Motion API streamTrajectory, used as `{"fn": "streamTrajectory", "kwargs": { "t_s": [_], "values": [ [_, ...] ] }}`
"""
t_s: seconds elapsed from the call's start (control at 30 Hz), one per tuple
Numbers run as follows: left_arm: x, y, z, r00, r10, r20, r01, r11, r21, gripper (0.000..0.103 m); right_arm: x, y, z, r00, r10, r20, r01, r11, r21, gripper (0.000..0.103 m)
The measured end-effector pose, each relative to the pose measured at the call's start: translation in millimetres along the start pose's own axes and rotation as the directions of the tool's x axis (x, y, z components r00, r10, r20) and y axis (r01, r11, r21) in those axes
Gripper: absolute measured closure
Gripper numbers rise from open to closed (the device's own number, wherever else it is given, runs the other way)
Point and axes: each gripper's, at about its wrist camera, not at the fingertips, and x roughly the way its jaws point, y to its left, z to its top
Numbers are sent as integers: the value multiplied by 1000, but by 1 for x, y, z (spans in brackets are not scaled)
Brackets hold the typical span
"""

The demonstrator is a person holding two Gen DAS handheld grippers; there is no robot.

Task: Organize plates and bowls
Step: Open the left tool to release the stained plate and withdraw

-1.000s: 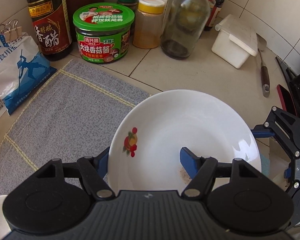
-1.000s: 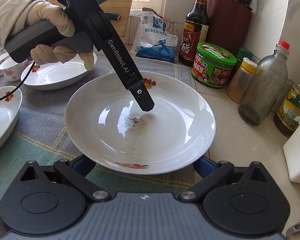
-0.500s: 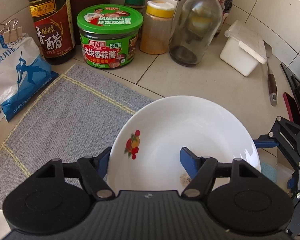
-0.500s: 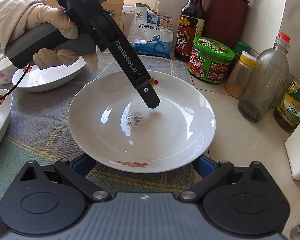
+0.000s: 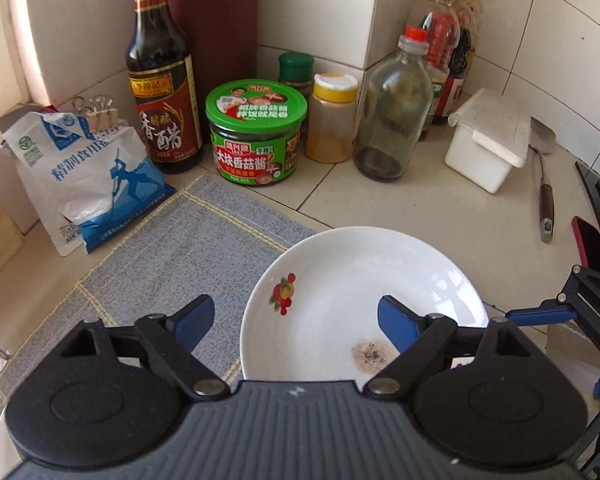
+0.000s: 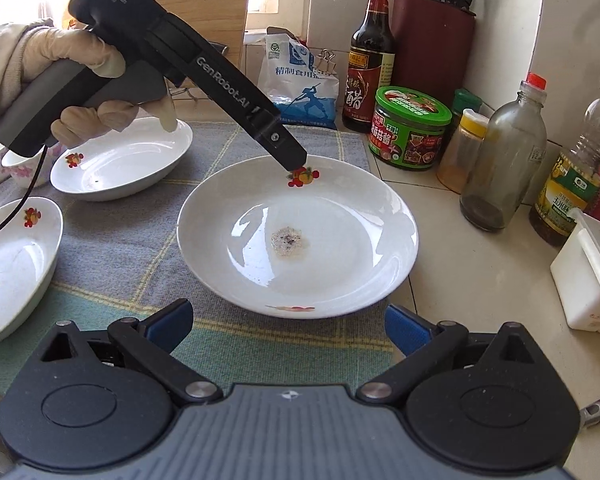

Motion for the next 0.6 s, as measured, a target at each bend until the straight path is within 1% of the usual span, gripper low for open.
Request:
{"fn": "streamTrajectory", "kwargs": {
  "t_s": [0.03, 0.1, 0.2, 0.3, 0.43, 0.5, 0.6],
  "values": [
    [-10, -3, -2, 1000, 13, 16, -13, 1000, -6, 11, -4, 3, -1, 1000, 3, 3, -3, 1000, 0, 0],
    [-29, -10, -8, 998, 43, 49, -42, 999, -16, 10, -13, 8, -4, 1000, 9, 17, -9, 1000, 0, 0],
    [-59, -24, -22, 990, 104, 91, -102, 994, -32, 8, -25, 14, -8, 999, 28, 33, -28, 1000, 6, 0],
    [-85, -39, -40, 982, 138, 127, -132, 990, -56, 6, -37, 20, -14, 997, 58, 47, -59, 998, 14, 0],
    [-115, -59, -73, 975, 175, 138, -158, 980, -122, 5, -49, 30, -22, 994, 90, 57, -91, 996, 10, 0],
    [-126, -68, -90, 972, 196, 129, -174, 971, -164, 5, -54, 34, -25, 993, 103, 59, -103, 995, 7, 0],
    [-143, -82, -119, 963, 243, 118, -216, 954, -208, 5, -58, 41, -30, 993, 106, 48, -105, 994, -11, 0]
  ]
}}
